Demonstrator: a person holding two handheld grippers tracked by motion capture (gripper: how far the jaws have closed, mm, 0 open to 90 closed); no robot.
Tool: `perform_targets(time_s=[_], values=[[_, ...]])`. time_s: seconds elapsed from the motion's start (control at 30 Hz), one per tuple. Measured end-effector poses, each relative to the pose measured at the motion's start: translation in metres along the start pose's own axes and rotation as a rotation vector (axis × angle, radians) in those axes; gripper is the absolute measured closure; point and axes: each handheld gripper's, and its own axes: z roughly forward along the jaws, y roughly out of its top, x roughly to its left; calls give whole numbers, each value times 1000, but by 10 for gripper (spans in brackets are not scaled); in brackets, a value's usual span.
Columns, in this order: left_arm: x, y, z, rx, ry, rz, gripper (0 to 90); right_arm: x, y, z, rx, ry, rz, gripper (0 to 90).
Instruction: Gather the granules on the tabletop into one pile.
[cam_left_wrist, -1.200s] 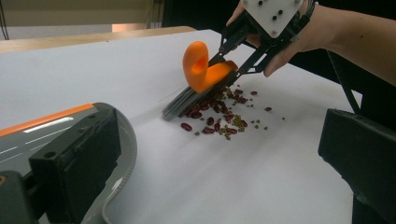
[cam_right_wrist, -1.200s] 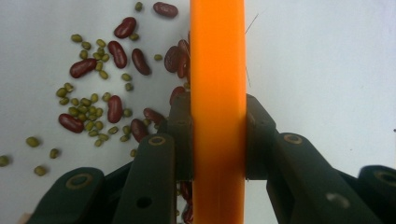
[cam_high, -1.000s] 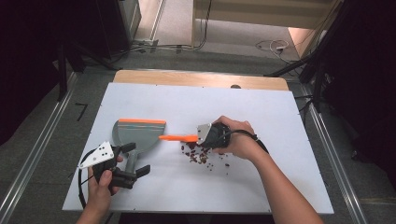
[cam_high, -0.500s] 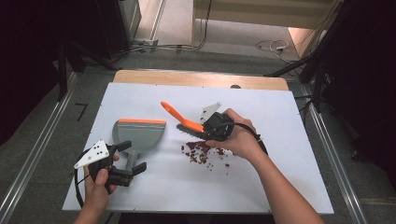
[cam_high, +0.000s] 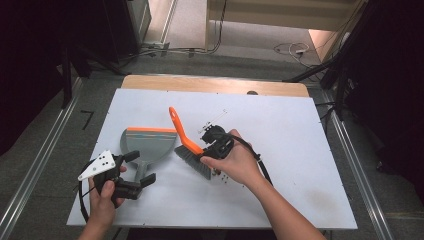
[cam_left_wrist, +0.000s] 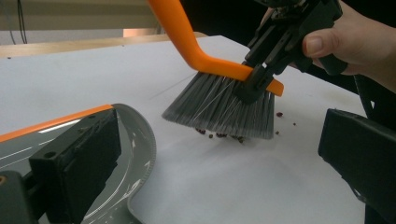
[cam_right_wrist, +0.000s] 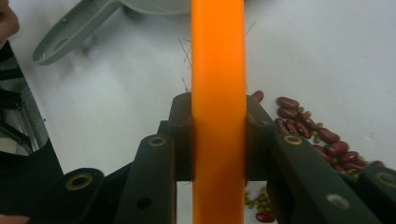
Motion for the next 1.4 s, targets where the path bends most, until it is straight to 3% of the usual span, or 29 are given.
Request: perform_targets(time_s=[0.13, 0.3, 0.63, 1.07, 1.17, 1.27, 1.4], values=[[1, 0, 0, 0, 0, 0, 0, -2, -6, 10, 9, 12, 65, 686], [1, 0, 0, 3, 0, 3, 0, -19, -15, 12, -2, 15, 176, 686], [0, 0, 1, 5, 0, 0, 0, -50, -31, -3, -7, -4, 259, 686], [-1, -1, 2, 8, -2, 1, 0, -73, -43, -18, -14, -12, 321, 686], [-1, -1, 3, 13, 2, 1, 0, -71, -42, -23, -34, -1, 322, 686], [0, -1, 4, 12, 0, 1, 0, -65, -37, -26, -52, 46, 329, 686], [-1, -1, 4, 15, -2, 3, 0, -52, -24, -15, -30, 63, 303, 686]])
